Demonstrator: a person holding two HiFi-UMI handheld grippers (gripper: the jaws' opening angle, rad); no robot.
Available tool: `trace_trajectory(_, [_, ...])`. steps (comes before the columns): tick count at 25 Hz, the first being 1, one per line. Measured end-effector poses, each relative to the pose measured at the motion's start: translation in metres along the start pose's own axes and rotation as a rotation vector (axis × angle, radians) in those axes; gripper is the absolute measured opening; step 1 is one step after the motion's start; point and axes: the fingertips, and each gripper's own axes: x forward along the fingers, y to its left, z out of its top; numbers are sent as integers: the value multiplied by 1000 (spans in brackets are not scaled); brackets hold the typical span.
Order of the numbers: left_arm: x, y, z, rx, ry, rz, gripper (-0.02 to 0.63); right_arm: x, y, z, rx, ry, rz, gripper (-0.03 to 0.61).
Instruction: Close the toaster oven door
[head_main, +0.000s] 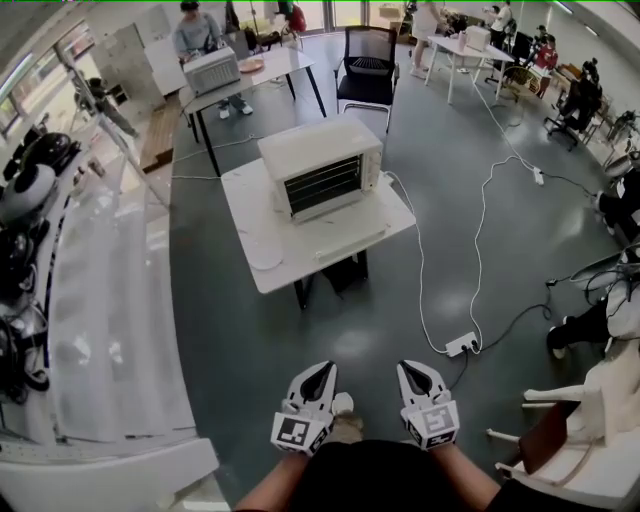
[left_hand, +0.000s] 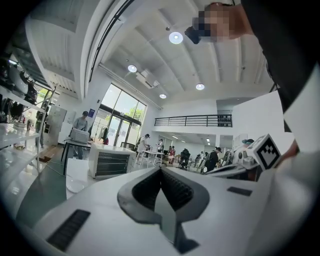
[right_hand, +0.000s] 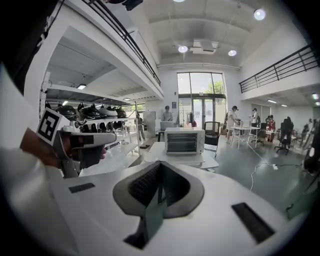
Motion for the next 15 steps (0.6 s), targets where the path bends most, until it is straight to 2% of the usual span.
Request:
trace_trajectory(5, [28,56,33,8,-47,17,17,62,6,26,-32,18,13,21])
trace_trajectory(10, [39,84,38,34,-73,15,17,75,6,33,-31,16,-6,21])
trace_trajectory(15, [37,106,41,-10,-88,28,17,89,9,32,-36,39,-20,21])
